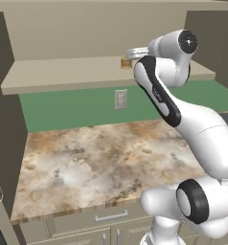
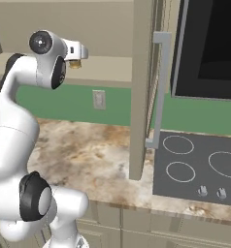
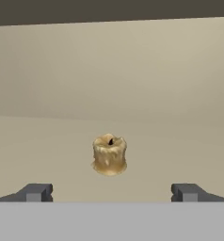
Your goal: Get the candle and the beer from the cabinet and move them to the dining counter.
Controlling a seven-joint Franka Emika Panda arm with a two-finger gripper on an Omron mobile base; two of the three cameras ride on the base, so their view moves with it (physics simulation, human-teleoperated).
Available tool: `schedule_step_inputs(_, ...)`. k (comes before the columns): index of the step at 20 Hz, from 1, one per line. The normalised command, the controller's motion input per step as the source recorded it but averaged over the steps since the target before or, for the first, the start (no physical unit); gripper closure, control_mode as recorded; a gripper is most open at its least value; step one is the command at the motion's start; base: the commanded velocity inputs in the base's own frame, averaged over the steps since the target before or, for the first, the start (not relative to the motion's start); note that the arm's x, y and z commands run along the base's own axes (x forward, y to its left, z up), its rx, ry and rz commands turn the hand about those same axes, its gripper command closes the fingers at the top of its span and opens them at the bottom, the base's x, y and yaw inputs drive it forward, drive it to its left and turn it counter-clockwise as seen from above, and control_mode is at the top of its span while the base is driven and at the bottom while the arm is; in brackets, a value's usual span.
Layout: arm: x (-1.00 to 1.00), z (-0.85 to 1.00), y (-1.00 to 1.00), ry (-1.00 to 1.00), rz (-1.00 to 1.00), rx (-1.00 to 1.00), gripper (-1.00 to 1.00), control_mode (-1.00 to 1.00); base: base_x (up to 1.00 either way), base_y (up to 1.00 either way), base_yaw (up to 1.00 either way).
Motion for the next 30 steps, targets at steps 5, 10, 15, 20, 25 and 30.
schedule_step_inputs(5, 0.23, -0.09, 0.00, 0.00, 0.00, 0.00, -1.00, -1.00, 0.00, 0.00, 0.00)
schedule_step_inputs(10, 0.20, -0.09, 0.03, 0.00, 0.00, 0.00, -1.00, -1.00, 0.00, 0.00, 0.00)
schedule_step_inputs(15, 0.14, -0.08, 0.03, 0.00, 0.00, 0.00, -1.00, -1.00, 0.00, 0.00, 0.00)
schedule_step_inputs(20, 0.16, -0.08, 0.03, 0.00, 0.00, 0.00, -1.00, -1.00, 0.00, 0.00, 0.00)
schedule_step_inputs(25, 0.12, -0.11, 0.10, 0.00, 0.00, -0.01, -1.00, -1.00, 0.00, 0.00, 0.00)
schedule_step_inputs(30, 0.13, -0.06, 0.04, 0.00, 0.00, 0.00, -1.00, -1.00, 0.00, 0.00, 0.00)
